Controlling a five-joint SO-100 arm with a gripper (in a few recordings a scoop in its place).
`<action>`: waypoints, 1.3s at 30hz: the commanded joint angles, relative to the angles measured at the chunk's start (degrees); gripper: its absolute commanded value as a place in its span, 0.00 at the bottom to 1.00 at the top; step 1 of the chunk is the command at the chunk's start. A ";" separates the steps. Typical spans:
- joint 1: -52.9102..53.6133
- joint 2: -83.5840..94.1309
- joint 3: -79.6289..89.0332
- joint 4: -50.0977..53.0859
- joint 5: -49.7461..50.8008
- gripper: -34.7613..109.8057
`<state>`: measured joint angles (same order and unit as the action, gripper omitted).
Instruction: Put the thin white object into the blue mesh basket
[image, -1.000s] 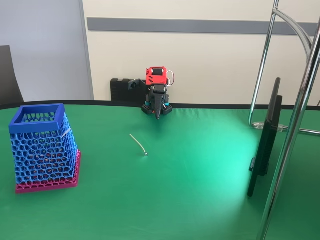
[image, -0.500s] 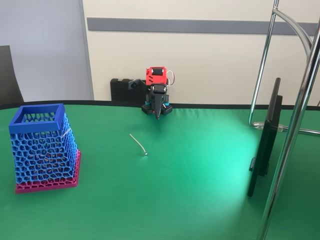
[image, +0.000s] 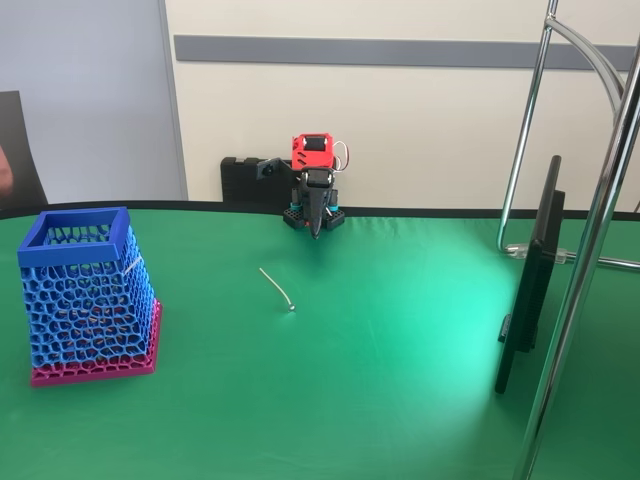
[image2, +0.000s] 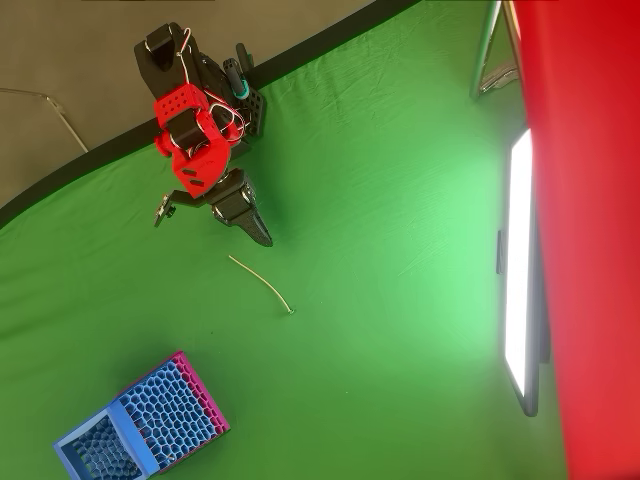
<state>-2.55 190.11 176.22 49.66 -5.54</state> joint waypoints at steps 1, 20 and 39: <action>0.18 0.35 0.44 0.26 0.26 0.25; -0.18 0.35 0.35 0.35 -0.35 0.25; 1.41 -22.24 -13.62 -1.58 0.44 0.24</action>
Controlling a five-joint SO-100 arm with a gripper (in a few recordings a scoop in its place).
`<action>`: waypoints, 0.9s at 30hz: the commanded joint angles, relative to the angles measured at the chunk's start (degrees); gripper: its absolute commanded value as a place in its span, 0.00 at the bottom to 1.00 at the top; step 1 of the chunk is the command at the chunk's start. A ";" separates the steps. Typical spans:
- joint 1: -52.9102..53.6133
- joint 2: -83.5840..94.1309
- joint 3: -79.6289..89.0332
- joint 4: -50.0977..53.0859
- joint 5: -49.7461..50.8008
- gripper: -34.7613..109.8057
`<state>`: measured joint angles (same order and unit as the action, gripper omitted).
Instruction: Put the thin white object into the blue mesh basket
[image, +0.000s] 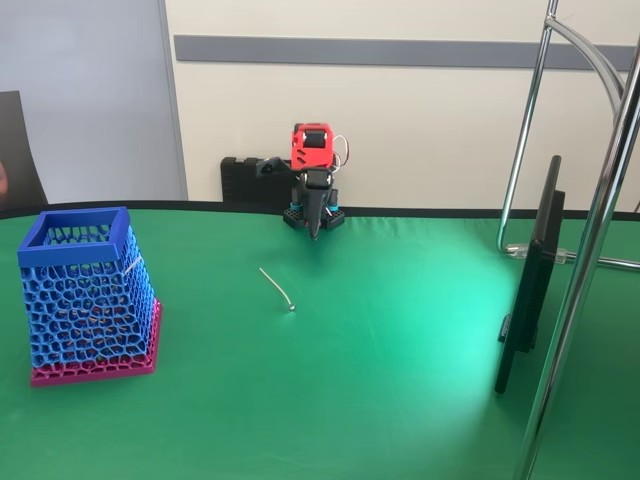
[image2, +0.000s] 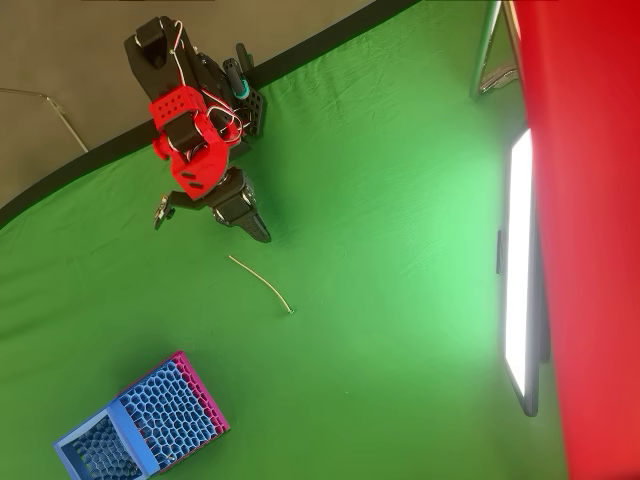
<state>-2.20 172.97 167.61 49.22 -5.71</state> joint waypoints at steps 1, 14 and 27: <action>1.32 -7.21 -6.42 -1.32 0.70 0.24; 4.83 -30.85 -30.94 6.94 14.50 0.24; 4.57 -50.01 -45.09 14.50 43.95 0.24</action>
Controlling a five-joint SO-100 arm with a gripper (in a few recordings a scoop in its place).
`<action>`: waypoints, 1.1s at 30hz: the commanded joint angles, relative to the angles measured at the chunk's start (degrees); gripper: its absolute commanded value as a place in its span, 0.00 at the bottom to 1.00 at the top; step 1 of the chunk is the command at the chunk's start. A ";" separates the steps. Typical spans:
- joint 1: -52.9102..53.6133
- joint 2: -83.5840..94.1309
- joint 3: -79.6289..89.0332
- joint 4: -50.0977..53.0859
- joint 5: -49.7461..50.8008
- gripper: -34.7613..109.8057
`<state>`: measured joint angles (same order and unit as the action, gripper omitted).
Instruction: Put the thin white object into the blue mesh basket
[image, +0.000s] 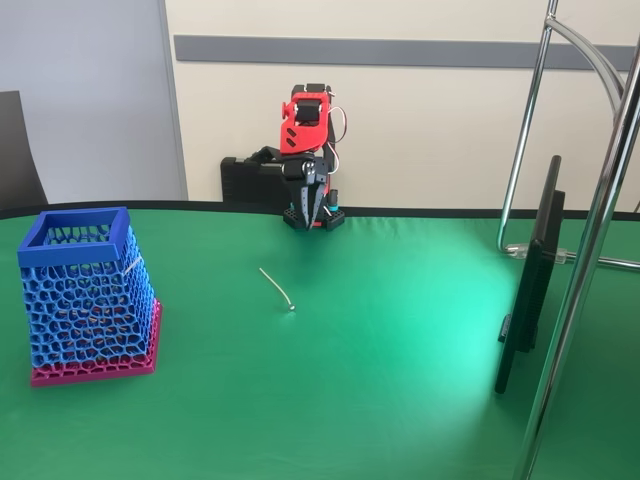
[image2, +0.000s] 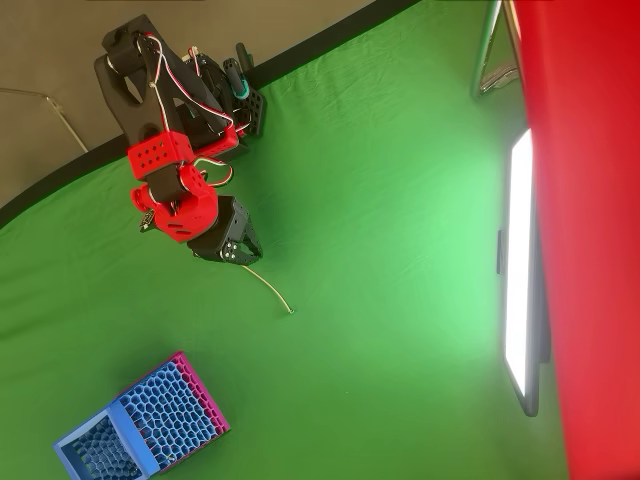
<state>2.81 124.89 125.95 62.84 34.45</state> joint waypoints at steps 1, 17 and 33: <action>-0.35 -2.99 -4.22 0.97 5.27 0.25; 5.19 -27.51 -21.36 2.72 20.65 0.24; 6.50 -39.55 -29.36 1.14 23.99 0.24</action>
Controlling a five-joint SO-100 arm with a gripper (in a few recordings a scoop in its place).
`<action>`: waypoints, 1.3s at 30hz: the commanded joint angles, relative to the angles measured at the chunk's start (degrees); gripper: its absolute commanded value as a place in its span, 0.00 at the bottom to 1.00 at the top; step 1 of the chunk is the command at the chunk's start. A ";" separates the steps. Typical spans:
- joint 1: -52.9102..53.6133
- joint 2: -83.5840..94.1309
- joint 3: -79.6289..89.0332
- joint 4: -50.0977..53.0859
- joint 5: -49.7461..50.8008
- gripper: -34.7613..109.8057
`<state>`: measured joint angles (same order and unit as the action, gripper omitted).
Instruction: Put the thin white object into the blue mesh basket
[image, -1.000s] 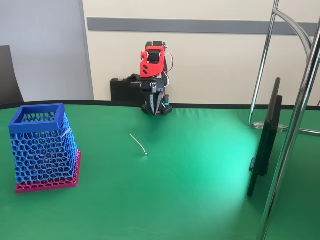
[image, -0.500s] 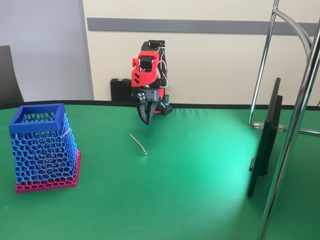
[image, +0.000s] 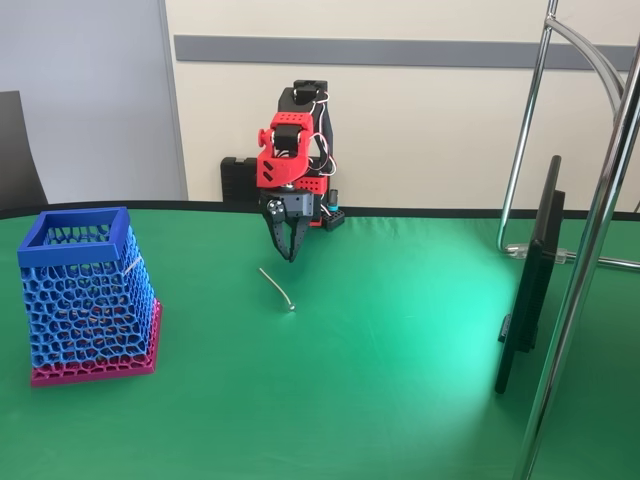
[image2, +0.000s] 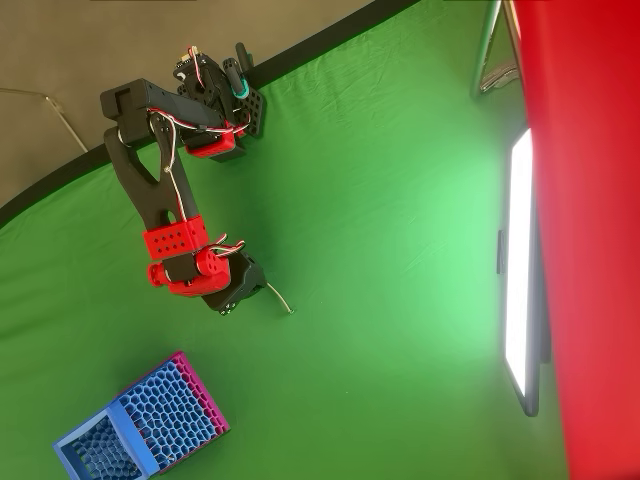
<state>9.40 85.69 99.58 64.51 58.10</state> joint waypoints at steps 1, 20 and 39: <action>-0.18 -1.32 -3.96 -0.53 0.62 0.24; -1.41 -13.80 -12.83 -2.55 1.49 0.30; -3.16 -18.63 -13.89 -6.15 1.32 0.33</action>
<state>6.86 66.71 87.80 58.71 59.59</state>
